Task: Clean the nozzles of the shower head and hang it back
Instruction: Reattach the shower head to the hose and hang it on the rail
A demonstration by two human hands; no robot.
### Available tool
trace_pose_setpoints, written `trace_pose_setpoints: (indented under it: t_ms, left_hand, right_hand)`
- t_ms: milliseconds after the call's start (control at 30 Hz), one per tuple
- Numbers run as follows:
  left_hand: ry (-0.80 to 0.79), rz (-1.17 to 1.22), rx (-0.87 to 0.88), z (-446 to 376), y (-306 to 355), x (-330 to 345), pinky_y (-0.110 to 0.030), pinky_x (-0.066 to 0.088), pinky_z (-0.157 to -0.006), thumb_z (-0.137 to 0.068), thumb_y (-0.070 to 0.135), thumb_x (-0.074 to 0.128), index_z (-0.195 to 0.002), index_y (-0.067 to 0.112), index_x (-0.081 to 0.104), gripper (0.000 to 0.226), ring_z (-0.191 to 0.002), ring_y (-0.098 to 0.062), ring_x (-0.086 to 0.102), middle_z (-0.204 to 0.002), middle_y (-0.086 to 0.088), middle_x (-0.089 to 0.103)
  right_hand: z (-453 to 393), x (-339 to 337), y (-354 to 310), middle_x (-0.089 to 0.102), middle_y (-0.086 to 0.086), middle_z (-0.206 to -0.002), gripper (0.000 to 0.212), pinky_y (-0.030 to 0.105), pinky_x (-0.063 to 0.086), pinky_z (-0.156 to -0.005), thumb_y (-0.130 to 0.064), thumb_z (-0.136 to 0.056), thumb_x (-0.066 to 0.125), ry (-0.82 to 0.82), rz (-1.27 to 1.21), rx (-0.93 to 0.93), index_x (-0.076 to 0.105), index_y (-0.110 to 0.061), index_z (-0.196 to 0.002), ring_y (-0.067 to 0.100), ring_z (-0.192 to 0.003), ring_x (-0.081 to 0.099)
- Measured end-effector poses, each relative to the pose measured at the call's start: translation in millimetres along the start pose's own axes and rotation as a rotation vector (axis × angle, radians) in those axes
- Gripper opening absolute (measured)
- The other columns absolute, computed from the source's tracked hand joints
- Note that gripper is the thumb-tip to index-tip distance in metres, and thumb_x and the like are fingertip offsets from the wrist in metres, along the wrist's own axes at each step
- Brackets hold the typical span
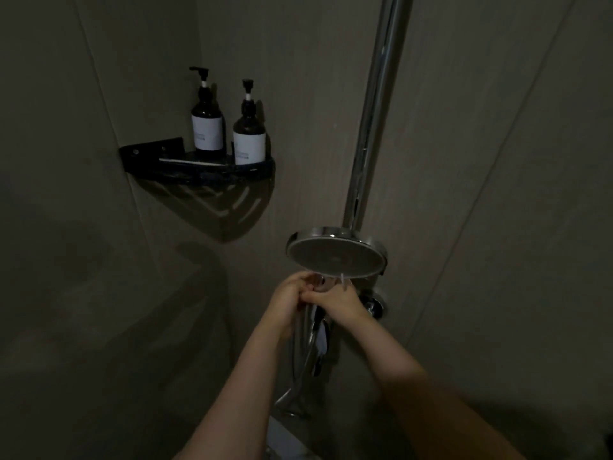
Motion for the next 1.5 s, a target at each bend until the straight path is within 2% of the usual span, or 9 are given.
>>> trace_pose_setpoints:
  t_ms: [67, 233, 400, 500, 600, 700, 867, 1033, 1500]
  left_hand:
    - [-0.042, 0.115, -0.049, -0.9, -16.7, 9.6, -0.024, 0.051, -0.068, -0.088, 0.001, 0.033, -0.109, 0.002, 0.061, 0.034, -0.086, -0.019, 0.062, -0.096, -0.011, 0.068]
    - [-0.144, 0.199, -0.114, -7.1, -62.8, 30.0, -0.027, 0.054, -0.081, -0.096, 0.016, 0.041, -0.127, 0.007, 0.056, 0.036, -0.103, -0.021, 0.064, -0.121, -0.010, 0.065]
    - [-0.203, -0.102, -0.053, -4.1, -75.4, 58.8, -0.015, 0.051, -0.075, -0.093, 0.006, 0.049, -0.111, 0.017, 0.055, 0.022, -0.092, -0.009, 0.061, -0.104, 0.000, 0.063]
    - [-0.263, -0.152, -0.046, 1.9, -77.4, 83.8, -0.022, 0.047, -0.082, -0.093, 0.006, 0.049, -0.110, 0.009, 0.056, 0.019, -0.092, -0.014, 0.059, -0.103, -0.007, 0.061]
    - [-0.338, -0.312, -0.007, 1.8, -81.3, 98.7, -0.023, 0.044, -0.084, -0.094, 0.011, 0.050, -0.108, 0.014, 0.057, 0.016, -0.095, -0.015, 0.057, -0.098, -0.001, 0.060]
    - [-0.257, -0.322, -0.008, -5.8, -84.1, 97.5, -0.019, 0.041, -0.075, -0.096, 0.011, 0.044, -0.096, 0.018, 0.056, 0.014, -0.081, -0.008, 0.053, -0.084, 0.004, 0.057]
    - [-0.118, -0.212, 0.046, -14.0, -76.2, 99.0, -0.033, 0.046, -0.091, -0.097, 0.016, 0.043, -0.110, 0.016, 0.057, 0.019, -0.097, -0.016, 0.058, -0.098, 0.002, 0.061]
    - [-0.021, -0.134, 0.026, -31.8, -72.9, 99.3, -0.025, 0.045, -0.077, -0.097, 0.020, 0.045, -0.109, 0.012, 0.059, 0.020, -0.094, -0.018, 0.058, -0.096, -0.003, 0.061]
    - [0.173, -0.041, 0.049, -51.2, -75.1, 106.2, -0.036, 0.052, -0.081, -0.090, 0.015, 0.057, -0.101, 0.002, 0.064, 0.018, -0.095, -0.030, 0.064, -0.100, -0.020, 0.067]
  right_hand:
    - [3.0, -8.4, -0.9, 0.066, -0.011, -0.077, 0.027, 0.004, 0.050, -0.067, 0.006, -0.070, 0.074, -0.012, -0.003, 0.008, 0.066, -0.016, -0.083, -0.010, -0.066, 0.061]
    - [6.6, -42.8, 4.8, 0.066, -0.001, -0.072, 0.028, 0.003, 0.046, -0.054, 0.003, -0.070, 0.075, 0.247, -0.081, 0.026, 0.065, 0.005, -0.097, -0.009, -0.052, 0.060]
    - [19.4, -77.9, -4.6, 0.059, 0.003, -0.066, 0.016, 0.009, 0.047, -0.051, 0.005, -0.076, 0.068, 0.366, -0.123, -0.059, 0.058, -0.007, -0.076, -0.007, -0.046, 0.057]
    - [25.1, -94.6, -7.2, 0.057, 0.002, -0.054, 0.022, 0.022, 0.046, -0.053, 0.001, -0.081, 0.065, 0.465, -0.160, -0.113, 0.056, -0.012, -0.065, 0.001, -0.042, 0.054]
    - [26.1, -108.3, -18.5, 0.056, -0.004, -0.045, 0.024, 0.021, 0.045, -0.052, -0.004, -0.084, 0.062, 0.542, -0.181, -0.172, 0.056, -0.015, -0.064, 0.002, -0.041, 0.053]
    - [19.8, -117.7, -37.8, 0.057, -0.005, -0.044, 0.023, 0.026, 0.048, -0.057, -0.007, -0.085, 0.061, 0.575, -0.201, -0.233, 0.056, -0.018, -0.065, 0.004, -0.043, 0.055]
    - [-4.5, -119.2, -59.0, 0.056, -0.004, -0.048, 0.020, 0.025, 0.048, -0.051, -0.009, -0.087, 0.061, 0.534, -0.191, -0.263, 0.055, -0.015, -0.068, 0.004, -0.040, 0.053]
    - [-27.7, -111.5, -58.9, 0.056, -0.005, -0.041, 0.021, 0.028, 0.047, -0.054, -0.006, -0.084, 0.063, 0.490, -0.196, -0.264, 0.056, -0.014, -0.066, 0.003, -0.040, 0.052]
    - [-46.5, -116.0, -77.6, 0.058, -0.006, -0.044, 0.019, 0.024, 0.049, -0.060, -0.013, -0.085, 0.063, 0.406, -0.157, -0.354, 0.055, -0.014, -0.067, 0.004, -0.045, 0.054]
Point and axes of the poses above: each hand's wrist, its own z-axis away from the middle knuckle, its own x-axis out of the palm, y = z × x, the point moved 4 cm from there along -z, towards the middle knuckle
